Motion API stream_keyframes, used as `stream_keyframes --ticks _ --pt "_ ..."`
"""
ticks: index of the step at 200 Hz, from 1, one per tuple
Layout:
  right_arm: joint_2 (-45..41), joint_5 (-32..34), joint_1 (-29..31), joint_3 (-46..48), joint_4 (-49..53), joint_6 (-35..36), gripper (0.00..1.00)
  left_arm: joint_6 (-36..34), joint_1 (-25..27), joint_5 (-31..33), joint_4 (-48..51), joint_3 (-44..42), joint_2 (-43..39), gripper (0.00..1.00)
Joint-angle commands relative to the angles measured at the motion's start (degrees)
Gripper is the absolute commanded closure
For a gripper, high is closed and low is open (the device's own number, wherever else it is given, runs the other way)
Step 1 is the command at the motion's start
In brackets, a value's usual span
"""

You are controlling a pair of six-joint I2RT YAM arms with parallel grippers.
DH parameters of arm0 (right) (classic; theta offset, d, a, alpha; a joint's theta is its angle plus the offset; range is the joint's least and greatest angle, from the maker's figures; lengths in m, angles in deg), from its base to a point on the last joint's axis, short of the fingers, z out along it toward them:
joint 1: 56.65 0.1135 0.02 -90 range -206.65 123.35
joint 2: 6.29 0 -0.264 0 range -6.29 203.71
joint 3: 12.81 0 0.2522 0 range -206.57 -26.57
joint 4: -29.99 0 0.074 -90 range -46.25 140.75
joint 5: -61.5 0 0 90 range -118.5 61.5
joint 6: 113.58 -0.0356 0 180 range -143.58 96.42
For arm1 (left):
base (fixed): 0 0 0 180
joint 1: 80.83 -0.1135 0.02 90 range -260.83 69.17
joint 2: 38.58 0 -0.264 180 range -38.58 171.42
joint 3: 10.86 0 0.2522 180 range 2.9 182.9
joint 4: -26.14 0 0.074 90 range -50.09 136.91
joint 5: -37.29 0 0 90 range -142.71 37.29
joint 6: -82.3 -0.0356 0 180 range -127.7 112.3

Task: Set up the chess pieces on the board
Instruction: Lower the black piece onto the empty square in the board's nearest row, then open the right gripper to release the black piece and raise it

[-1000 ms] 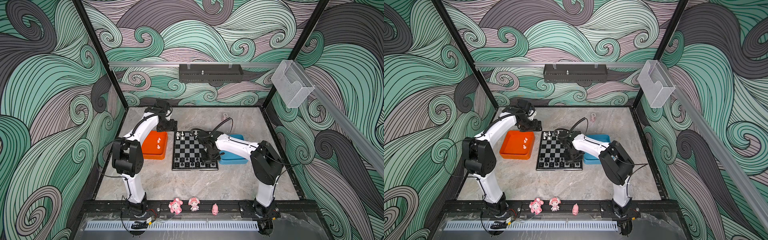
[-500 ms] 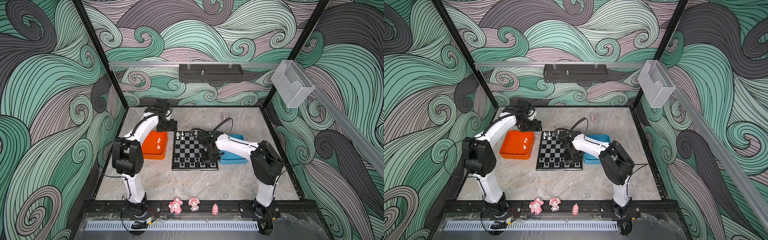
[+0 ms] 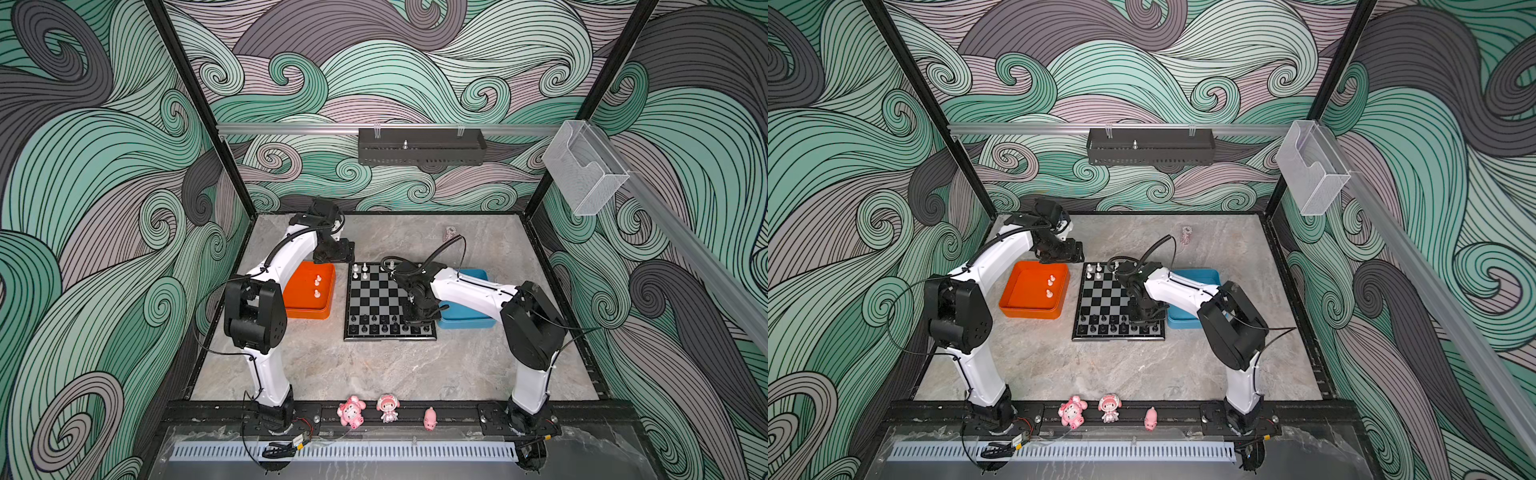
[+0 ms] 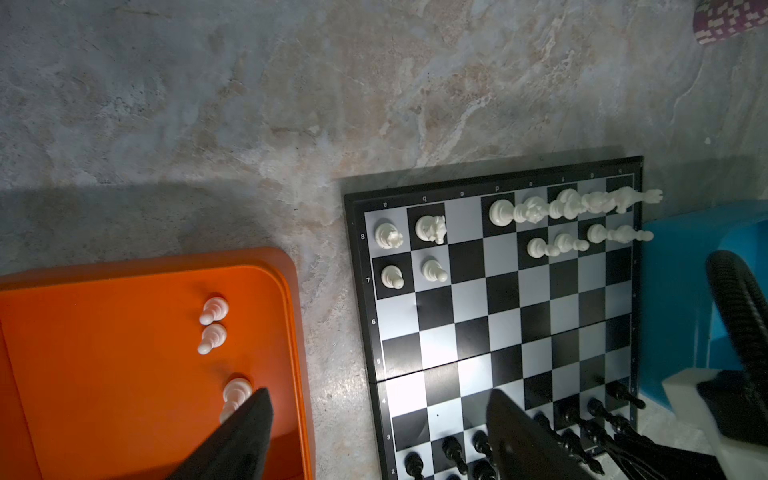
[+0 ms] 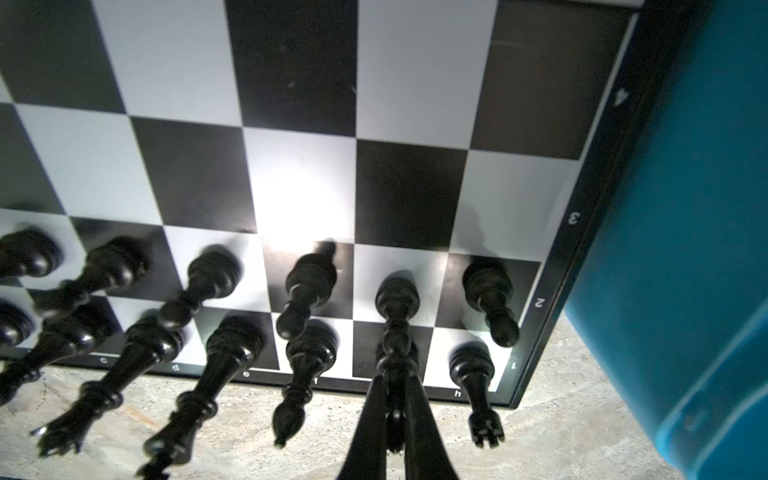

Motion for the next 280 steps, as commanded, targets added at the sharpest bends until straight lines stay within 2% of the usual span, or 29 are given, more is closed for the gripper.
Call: stream_keyframes --ticks 1,93,202,280 --pt "0.50 1.08 0.31 -1.45 0.43 0.17 0.91 0.25 -0.58 -0.50 -0.11 0.07 0.56 0.17" --pt "0.85 0.54 0.31 -1.10 0.40 0.30 0.90 0.28 -0.62 -0.45 -0.08 0.07 0.77 0.17" --pt "0.50 -0.24 0.31 -1.25 0.36 0.52 0.76 0.31 -0.61 -0.59 -0.07 0.09 0.85 0.17" --pt "-3.84 1.30 0.31 -4.88 3.45 0.95 0.67 0.52 -0.60 -0.03 0.24 0.41 -0.52 0.17"
